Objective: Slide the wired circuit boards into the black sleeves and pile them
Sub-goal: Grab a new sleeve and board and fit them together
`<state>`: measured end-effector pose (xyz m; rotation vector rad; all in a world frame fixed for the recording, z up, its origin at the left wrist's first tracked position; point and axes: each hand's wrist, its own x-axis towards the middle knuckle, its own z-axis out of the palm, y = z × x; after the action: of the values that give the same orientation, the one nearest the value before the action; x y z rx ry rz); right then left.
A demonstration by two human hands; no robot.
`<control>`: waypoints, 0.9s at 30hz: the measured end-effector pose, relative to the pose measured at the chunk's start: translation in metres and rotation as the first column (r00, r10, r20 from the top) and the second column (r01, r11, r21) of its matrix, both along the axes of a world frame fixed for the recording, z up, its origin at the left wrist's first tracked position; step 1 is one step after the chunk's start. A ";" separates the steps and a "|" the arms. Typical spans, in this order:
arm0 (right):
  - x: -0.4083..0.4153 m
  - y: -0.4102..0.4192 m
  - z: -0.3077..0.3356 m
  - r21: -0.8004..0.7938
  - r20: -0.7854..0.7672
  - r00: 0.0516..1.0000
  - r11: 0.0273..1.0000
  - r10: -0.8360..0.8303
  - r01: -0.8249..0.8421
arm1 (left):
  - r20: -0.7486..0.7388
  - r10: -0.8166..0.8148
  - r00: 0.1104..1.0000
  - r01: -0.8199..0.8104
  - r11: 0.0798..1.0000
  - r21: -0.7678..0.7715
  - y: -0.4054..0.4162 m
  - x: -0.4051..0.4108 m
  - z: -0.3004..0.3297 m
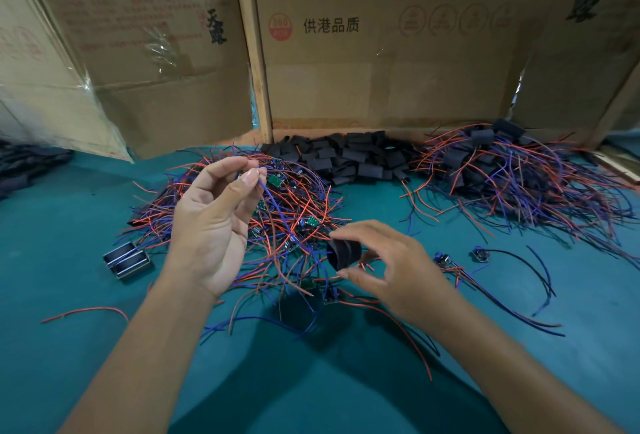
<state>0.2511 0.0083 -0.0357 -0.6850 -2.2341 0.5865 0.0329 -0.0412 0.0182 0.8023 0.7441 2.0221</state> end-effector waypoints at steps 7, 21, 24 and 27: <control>0.001 0.004 -0.003 -0.049 -0.009 0.998 0.997 -0.055 0.054 | 0.044 -0.006 0.999 0.007 1.000 -0.011 0.002 -0.003 -0.001; -0.001 -0.001 0.000 -0.072 -0.005 0.996 0.993 0.089 -0.089 | -0.026 0.083 0.996 -0.083 0.997 0.005 0.004 0.000 -0.005; -0.002 -0.001 -0.001 -0.084 0.038 0.992 0.990 0.119 -0.115 | -0.058 0.122 0.991 -0.122 0.992 0.013 0.004 0.000 -0.006; -0.003 -0.002 -0.002 -0.072 0.075 0.991 0.992 0.111 -0.106 | -0.069 0.151 0.986 -0.151 0.988 0.011 0.005 0.001 -0.008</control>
<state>0.2483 0.0063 -0.0382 -0.6333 -2.3456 0.7025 0.0336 -0.0358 0.0105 0.8458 0.8616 2.1409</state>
